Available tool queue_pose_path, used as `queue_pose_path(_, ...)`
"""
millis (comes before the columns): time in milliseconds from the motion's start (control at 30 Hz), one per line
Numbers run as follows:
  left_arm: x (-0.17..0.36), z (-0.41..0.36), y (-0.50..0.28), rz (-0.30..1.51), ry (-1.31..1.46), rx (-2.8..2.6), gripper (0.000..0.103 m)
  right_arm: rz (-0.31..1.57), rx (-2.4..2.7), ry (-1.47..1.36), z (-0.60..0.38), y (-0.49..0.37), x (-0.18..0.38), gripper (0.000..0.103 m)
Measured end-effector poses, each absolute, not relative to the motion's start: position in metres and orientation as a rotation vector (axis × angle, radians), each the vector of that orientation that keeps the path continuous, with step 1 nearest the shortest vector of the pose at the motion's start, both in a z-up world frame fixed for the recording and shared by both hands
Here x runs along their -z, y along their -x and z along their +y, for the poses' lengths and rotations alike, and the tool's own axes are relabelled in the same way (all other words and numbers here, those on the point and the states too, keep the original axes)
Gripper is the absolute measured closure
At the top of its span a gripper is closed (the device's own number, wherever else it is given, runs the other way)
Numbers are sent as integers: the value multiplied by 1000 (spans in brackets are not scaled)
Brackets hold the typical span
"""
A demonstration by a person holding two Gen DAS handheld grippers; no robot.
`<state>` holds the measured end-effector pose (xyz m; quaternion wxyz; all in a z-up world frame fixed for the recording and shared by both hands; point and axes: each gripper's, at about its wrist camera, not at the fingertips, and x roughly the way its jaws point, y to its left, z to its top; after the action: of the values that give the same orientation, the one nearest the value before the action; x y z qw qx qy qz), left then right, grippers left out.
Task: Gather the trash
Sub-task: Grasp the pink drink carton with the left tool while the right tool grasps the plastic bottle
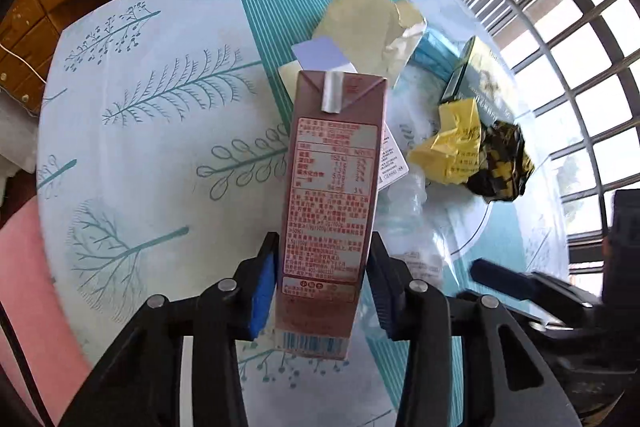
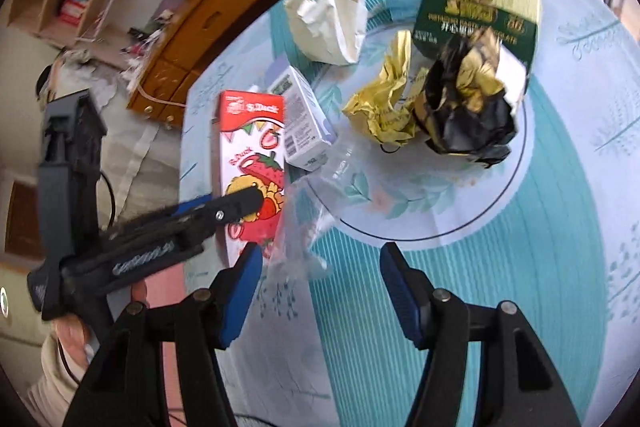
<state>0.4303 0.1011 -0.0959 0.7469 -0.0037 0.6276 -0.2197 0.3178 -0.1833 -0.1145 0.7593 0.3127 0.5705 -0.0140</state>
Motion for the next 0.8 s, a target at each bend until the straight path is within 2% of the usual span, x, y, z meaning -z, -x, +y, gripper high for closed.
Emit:
queue_pose_path(233,95,129,-419,1339,97,484,65,1288,49,-763,-177,-333,147,44)
queue_pose_path(300,88,139,-410,1318,101,476,65,1287,26,-782,-174,-336,150,54)
queue_pose_path(333,84,141,-407,1306,101,472,65,1284,1,-786,-171,-338,152,65)
queue_pose_path(433,68,154,-392,1277,112,441,65,1267,-40,-777,-165,-340,150,77)
queue_pose_path(800,10,151,-300,1210,154,332,65,1180,-175,-680,-164,-278,83,78)
